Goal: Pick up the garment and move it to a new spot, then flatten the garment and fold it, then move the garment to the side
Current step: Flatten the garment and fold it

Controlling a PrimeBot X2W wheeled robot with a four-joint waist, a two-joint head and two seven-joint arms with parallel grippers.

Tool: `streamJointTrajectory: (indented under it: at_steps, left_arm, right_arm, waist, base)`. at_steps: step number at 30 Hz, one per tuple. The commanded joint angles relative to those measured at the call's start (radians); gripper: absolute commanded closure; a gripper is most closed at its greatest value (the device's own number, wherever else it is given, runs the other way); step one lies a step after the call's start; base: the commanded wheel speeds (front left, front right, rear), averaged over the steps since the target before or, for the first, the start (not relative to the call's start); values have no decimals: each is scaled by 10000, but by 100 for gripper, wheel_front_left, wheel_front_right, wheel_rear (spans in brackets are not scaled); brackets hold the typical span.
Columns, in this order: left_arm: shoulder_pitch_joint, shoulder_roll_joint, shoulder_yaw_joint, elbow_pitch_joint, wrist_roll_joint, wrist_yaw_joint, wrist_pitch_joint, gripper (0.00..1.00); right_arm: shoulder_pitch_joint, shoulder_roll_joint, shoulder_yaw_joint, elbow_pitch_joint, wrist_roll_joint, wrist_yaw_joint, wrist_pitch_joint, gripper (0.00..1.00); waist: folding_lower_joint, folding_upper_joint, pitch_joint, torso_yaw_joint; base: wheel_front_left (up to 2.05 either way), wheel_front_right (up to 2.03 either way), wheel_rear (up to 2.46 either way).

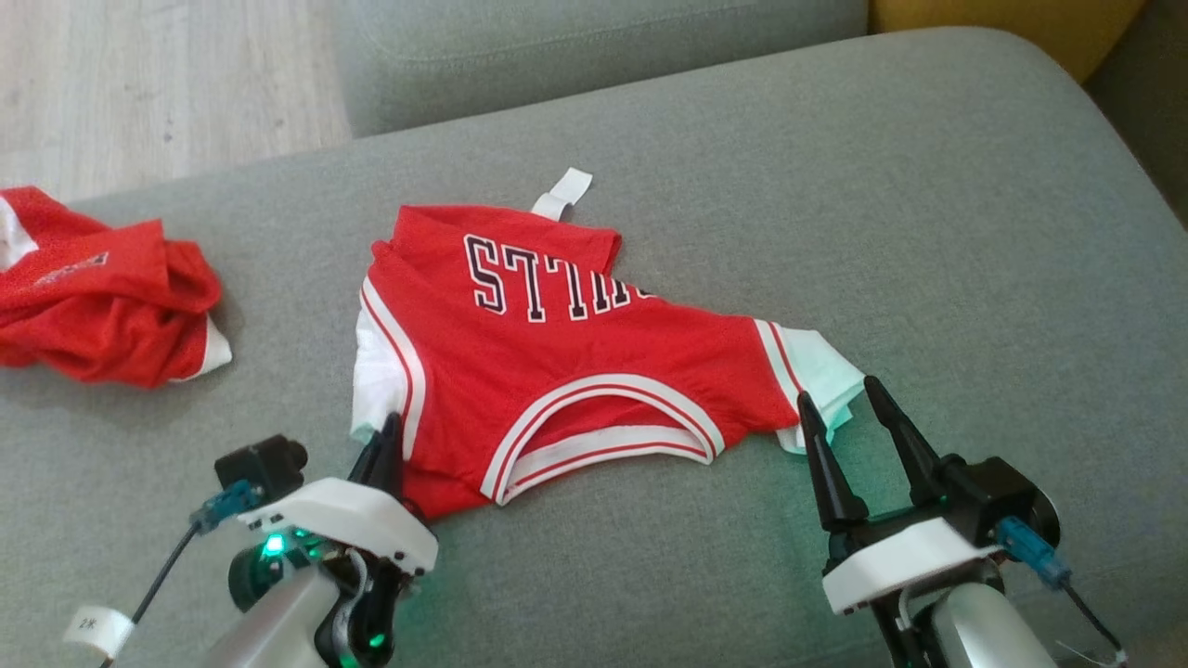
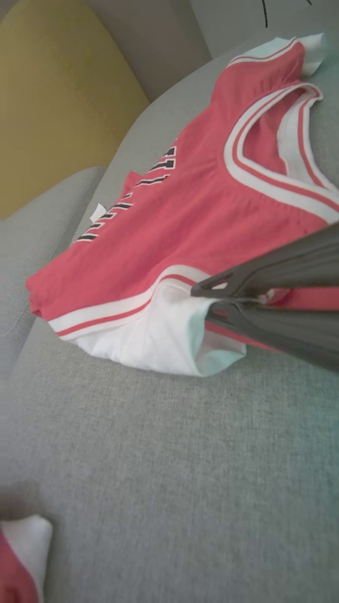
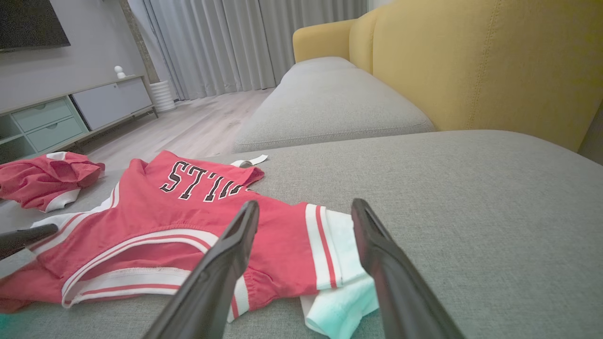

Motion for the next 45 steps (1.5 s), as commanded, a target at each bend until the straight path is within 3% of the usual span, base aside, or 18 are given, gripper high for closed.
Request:
streamJointTrajectory:
  at_steps: [1,6,15,16,25,29,36,45]
  left_arm:
    - [-539,153,429,-463,78,-71,-197,100]
    - [-139,274,436,-1979,-21,-164,-295,100]
    - [1640,1304,665,-7500,-787,168,7,100]
    - [1640,1304,665,-7500,-787,168,7,100]
    - [2830,2476,1328,-11704,-1137,933,68,100]
    - [3121,2592,1367,-13018,-1197,1165,54,100]
    - [2234,2192,960,-13377,-1313,1320,695,100]
    - [-582,956,449,-11240,-1374,1723,2081,100]
  right_arm:
    - [-360,-24,159,-278,4,-7,-65,0]
    - [-114,-24,48,-248,-3,-7,-65,0]
    - [227,-24,-95,-214,-48,-7,-65,0]
    - [227,-24,-95,-214,-48,-7,-65,0]
    - [271,-24,82,-153,126,-7,-65,0]
    - [288,-24,94,-154,157,-7,-65,0]
    - [70,-24,353,-142,283,-7,-65,0]
    - [-192,-24,503,-191,592,-7,-65,0]
  waist:
    - [-1,0,-81,35]
    - [-1,0,-402,243]
    - [-1,0,-936,1020]
    - [-1,0,-936,1020]
    - [-1,0,-1214,1449]
    - [-1,0,-1228,1506]
    - [-1,0,-1025,1248]
    - [-1,0,-598,219]
  base:
    - [0,0,0]
    - [0,0,0]
    - [0,0,0]
    - [0,0,0]
    - [0,0,0]
    - [0,0,0]
    - [0,0,0]
    - [0,0,0]
